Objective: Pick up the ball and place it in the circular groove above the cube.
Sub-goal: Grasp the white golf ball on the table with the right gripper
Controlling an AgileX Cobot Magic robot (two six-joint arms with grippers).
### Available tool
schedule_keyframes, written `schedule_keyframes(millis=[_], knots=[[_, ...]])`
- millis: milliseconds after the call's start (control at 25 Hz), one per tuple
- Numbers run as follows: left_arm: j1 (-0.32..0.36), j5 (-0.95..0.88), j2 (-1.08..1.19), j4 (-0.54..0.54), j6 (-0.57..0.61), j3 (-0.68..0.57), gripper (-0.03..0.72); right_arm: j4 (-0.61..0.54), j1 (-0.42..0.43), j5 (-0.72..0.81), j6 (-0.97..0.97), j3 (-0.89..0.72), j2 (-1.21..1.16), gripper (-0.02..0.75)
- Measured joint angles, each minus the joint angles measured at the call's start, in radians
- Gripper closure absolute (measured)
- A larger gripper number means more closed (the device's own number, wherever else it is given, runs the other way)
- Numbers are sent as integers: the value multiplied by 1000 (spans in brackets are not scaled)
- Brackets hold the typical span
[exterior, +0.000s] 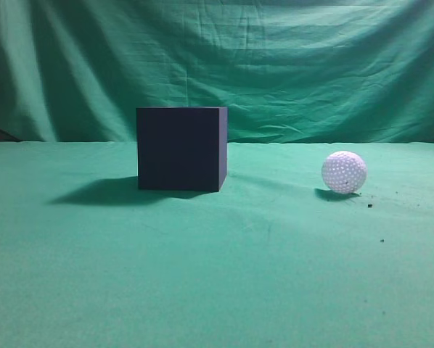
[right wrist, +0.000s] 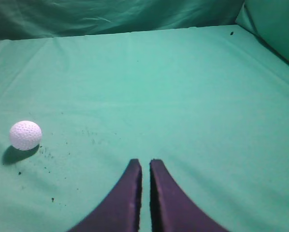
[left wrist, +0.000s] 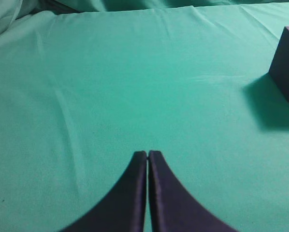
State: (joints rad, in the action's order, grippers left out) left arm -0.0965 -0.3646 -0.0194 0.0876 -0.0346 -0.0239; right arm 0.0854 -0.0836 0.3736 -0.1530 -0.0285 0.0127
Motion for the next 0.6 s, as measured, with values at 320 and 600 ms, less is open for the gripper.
schedule_keyframes(millis=[320, 600], knots=[[0, 0, 0, 0, 0, 0, 688, 0, 0, 0, 0, 0, 0, 738], [0, 0, 0, 0, 0, 0, 688, 0, 0, 0, 0, 0, 0, 738]])
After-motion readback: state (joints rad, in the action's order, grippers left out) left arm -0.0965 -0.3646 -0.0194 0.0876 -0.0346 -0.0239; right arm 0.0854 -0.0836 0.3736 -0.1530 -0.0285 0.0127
